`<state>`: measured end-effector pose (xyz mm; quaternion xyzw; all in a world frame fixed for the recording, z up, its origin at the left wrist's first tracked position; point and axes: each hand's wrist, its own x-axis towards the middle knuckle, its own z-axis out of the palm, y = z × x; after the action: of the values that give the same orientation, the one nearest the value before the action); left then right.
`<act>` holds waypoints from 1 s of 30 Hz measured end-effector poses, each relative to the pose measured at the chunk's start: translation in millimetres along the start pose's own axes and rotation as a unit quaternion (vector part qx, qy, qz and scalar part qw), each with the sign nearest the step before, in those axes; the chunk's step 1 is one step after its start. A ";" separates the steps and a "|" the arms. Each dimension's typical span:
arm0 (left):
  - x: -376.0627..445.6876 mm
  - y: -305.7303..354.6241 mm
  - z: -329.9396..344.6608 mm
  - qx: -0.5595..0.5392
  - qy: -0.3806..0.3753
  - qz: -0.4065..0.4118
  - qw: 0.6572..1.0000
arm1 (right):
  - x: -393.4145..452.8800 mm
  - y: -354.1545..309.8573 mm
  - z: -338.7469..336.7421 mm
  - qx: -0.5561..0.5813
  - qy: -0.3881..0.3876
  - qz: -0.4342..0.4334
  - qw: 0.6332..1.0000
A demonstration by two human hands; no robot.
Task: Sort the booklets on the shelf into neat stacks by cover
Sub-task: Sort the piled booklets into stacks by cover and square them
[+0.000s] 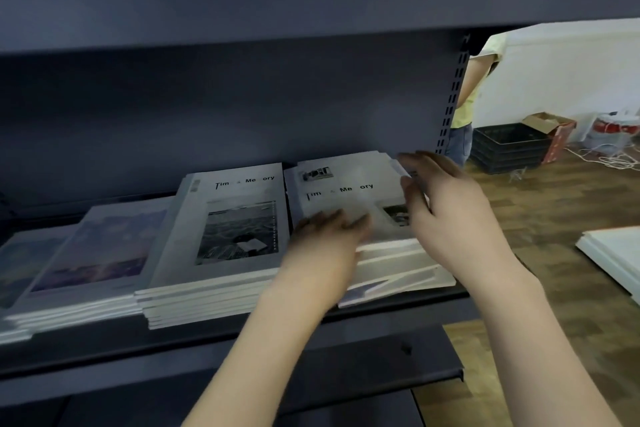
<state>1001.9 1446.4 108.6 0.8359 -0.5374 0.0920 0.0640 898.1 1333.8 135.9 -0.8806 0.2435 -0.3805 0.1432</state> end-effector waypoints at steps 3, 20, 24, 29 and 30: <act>-10.3 -27.1 -29.6 -0.012 0.072 -0.030 0.997 | 3.5 -6.0 2.8 0.017 0.032 -0.002 0.999; -105.0 -140.2 -32.7 0.026 0.314 -0.190 0.930 | 13.4 7.1 42.4 -0.152 -0.482 -0.019 0.863; -111.3 -136.7 -27.9 0.002 0.320 -0.208 0.924 | -3.5 -4.7 36.9 -0.139 -0.452 -0.040 0.880; -115.9 -143.6 -30.3 -0.029 0.326 -0.226 0.918 | -7.7 -23.7 11.5 -0.102 -0.395 -0.063 0.911; -117.6 -145.6 -30.3 -0.034 0.328 -0.226 0.917 | -5.5 -30.3 7.4 -0.092 -0.353 -0.065 0.929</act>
<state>1084.2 1617.2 110.9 0.8556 -0.2856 0.3253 0.2840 910.0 1362.7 140.9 -0.9813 0.1529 -0.0295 0.1133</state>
